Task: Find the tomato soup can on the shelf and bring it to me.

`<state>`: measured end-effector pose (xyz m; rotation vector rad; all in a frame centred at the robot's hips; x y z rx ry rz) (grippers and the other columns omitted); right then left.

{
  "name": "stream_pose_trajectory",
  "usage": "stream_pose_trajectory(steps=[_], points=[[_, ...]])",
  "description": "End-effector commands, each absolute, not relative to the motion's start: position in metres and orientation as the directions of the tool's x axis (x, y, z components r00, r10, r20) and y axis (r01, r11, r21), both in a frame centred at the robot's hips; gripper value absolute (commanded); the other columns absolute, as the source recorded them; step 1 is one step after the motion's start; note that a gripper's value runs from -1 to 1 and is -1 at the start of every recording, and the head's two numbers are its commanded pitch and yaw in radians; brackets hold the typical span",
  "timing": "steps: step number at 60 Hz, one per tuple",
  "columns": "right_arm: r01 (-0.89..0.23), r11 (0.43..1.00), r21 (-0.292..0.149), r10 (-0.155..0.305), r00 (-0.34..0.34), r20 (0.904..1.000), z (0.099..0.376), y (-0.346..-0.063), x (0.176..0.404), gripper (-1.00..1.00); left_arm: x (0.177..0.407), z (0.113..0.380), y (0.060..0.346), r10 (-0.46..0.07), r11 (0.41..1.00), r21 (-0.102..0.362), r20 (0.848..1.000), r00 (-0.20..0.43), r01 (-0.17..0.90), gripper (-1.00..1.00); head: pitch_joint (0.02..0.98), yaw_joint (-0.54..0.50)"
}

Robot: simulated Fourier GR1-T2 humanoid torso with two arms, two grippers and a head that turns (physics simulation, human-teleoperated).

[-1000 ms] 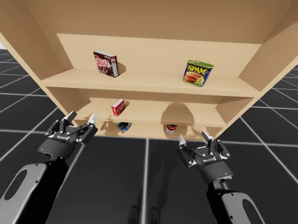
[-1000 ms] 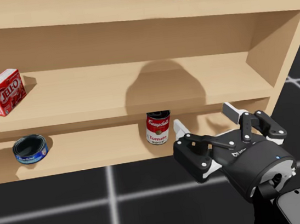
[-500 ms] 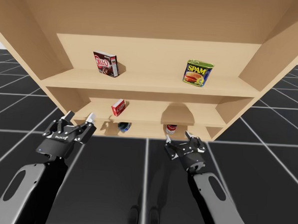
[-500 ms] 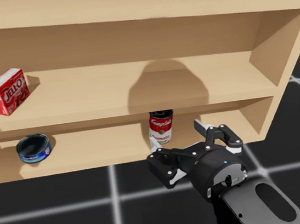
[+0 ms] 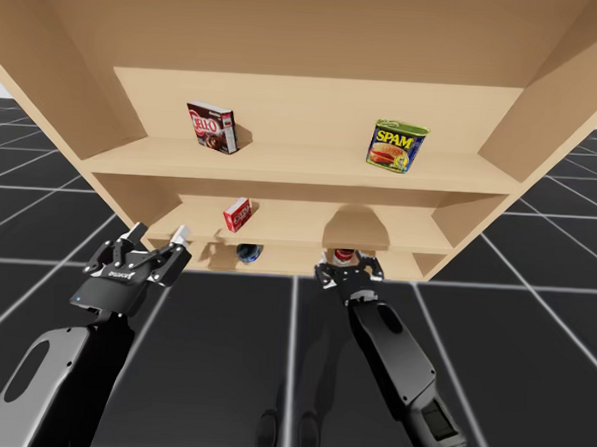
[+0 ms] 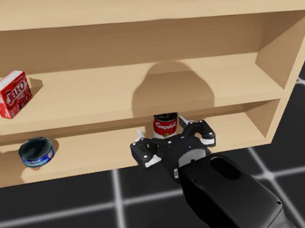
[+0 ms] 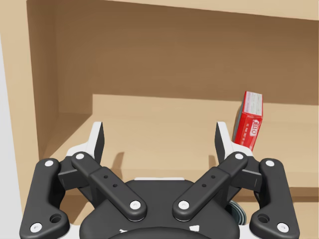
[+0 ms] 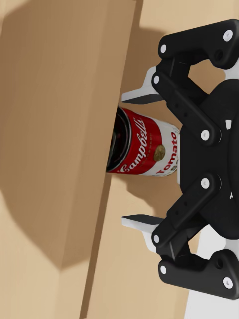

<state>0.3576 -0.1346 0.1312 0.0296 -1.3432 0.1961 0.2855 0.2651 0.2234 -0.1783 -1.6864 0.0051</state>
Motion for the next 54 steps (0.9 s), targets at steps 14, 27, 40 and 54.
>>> stream_pose_trajectory(steps=[14,27,40,54], points=[[-0.103,0.988,-0.113,0.135,0.241,0.9611,0.121,-0.126,0.385,-1.0,0.287,0.222,0.265,0.113,0.988,-0.1,0.988,-0.107,0.121,-1.0,0.686,-0.16],[-0.055,0.991,-0.125,0.134,0.202,0.9702,0.122,-0.135,0.377,1.0,0.287,0.222,0.265,0.11,0.988,-0.097,0.988,-0.106,0.121,-1.0,0.685,-0.16],[-0.036,0.99,-0.135,0.139,0.149,0.9791,0.135,-0.151,0.359,1.0,0.287,0.222,0.264,0.109,0.988,-0.096,0.988,-0.105,0.122,-1.0,0.683,-0.16],[-0.03,0.989,-0.145,0.147,0.097,0.9843,0.141,-0.177,0.317,1.0,0.286,0.222,0.264,0.108,0.988,-0.095,0.988,-0.107,0.119,-1.0,0.673,-0.17]])
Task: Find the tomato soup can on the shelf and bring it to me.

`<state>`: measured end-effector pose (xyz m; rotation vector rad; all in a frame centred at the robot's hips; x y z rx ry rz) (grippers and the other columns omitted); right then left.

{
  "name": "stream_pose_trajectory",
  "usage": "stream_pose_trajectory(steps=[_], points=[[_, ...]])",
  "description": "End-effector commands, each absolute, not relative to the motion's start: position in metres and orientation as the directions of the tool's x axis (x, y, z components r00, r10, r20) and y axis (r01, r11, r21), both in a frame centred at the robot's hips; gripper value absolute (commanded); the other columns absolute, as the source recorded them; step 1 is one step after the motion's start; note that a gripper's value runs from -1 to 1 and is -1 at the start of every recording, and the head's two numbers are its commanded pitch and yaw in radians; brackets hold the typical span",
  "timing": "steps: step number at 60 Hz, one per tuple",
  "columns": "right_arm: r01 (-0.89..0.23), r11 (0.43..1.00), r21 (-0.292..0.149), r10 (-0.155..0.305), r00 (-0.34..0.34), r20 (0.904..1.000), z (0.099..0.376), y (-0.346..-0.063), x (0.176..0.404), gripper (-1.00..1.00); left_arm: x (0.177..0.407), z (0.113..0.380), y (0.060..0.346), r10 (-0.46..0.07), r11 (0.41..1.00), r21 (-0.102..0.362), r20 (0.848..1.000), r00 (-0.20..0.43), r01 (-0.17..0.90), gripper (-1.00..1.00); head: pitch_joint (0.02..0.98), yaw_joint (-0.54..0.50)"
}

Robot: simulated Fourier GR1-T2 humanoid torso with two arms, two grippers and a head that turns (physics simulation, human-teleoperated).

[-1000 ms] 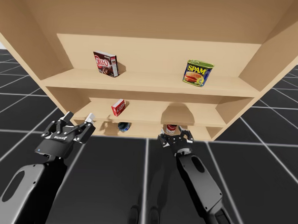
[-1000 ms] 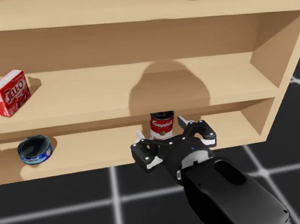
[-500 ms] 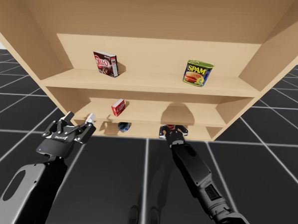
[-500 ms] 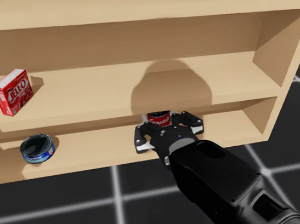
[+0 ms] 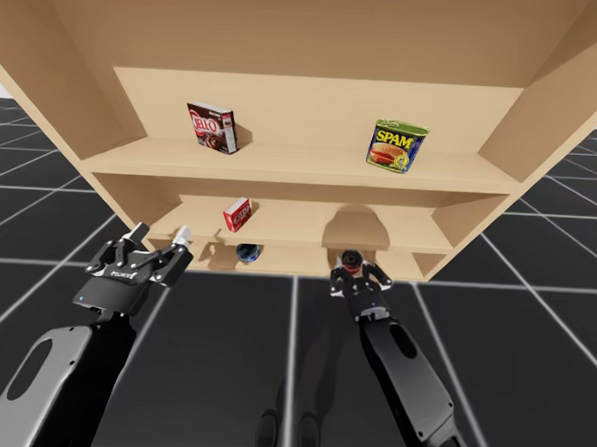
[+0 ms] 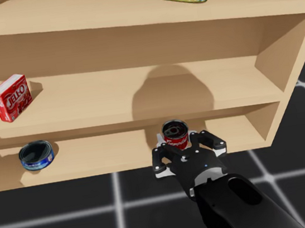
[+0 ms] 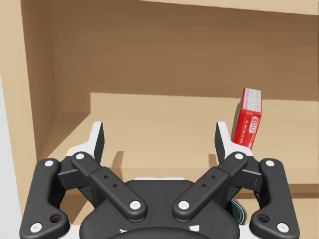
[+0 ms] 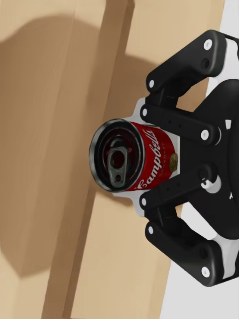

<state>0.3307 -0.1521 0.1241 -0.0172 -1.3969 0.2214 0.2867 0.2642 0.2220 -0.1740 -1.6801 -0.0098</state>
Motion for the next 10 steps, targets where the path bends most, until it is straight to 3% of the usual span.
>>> stream_pose_trajectory(steps=[1,10], points=[[-0.028,0.989,-0.148,0.15,0.093,0.9843,0.141,-0.179,0.313,1.0,0.286,0.222,0.264,0.107,0.988,-0.094,0.988,-0.107,0.119,-1.0,0.673,-0.17],[-0.026,0.984,-0.175,0.177,0.067,0.982,0.145,-0.191,0.284,1.0,0.287,0.221,0.264,0.103,0.988,-0.09,0.989,-0.105,0.123,-1.0,0.671,-0.17]])
